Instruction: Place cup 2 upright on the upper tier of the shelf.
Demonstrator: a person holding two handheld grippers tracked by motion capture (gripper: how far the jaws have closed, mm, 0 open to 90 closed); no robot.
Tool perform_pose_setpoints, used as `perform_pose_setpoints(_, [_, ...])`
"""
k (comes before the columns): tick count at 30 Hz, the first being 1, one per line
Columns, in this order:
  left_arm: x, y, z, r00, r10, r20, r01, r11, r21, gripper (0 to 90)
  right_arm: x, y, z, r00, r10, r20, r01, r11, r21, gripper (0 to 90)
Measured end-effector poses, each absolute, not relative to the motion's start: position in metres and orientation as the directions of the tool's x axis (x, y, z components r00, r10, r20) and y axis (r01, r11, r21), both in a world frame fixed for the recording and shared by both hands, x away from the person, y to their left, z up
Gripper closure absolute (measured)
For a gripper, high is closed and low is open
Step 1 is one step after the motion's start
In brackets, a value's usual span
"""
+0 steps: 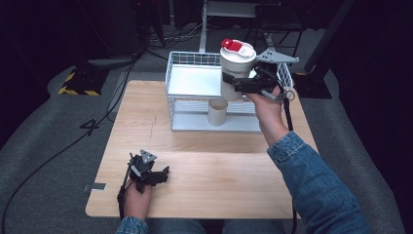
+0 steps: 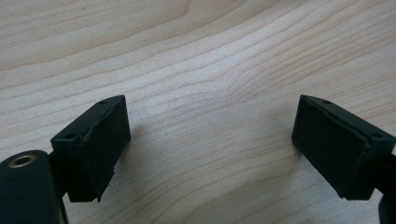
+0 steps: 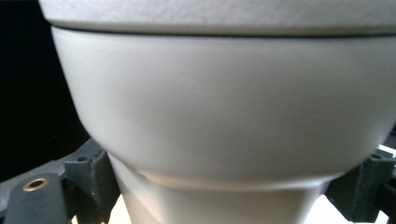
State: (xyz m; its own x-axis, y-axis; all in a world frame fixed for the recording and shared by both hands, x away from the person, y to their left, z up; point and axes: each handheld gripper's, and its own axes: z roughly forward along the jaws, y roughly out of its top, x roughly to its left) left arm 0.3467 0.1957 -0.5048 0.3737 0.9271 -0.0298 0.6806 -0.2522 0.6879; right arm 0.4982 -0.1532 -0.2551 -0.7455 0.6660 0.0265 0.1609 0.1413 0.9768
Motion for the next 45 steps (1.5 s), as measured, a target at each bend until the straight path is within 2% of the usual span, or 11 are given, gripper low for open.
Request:
perform_pose_setpoints(4, [0.347, 0.196, -0.505, 0.374, 0.927, -0.030, 0.681, -0.252, 0.688, 12.1, 0.513, -0.154, -0.256, -0.714, 0.698, 0.050, 0.183, 0.118, 0.976, 13.2])
perform_pose_setpoints(15, [0.347, 0.195, -0.505, 0.373, 0.927, -0.032, 0.682, -0.250, 0.688, 12.0, 0.543, -0.153, -0.264, -0.658, 0.752, 0.034, 0.193, 0.125, 0.973, 13.2])
perform_pose_setpoints(30, [0.349, 0.192, -0.505, 0.374, 0.927, -0.029, 0.691, -0.257, 0.676, 6.0, 0.559, -0.146, -0.280, -0.636, 0.770, 0.045, 0.210, 0.117, 0.971, 13.2])
perform_pose_setpoints(45, [0.349, 0.191, -0.505, 0.373, 0.927, -0.031, 0.692, -0.256, 0.675, 5.2, 0.559, -0.149, -0.287, -0.633, 0.773, 0.034, 0.188, 0.111, 0.976, 13.0])
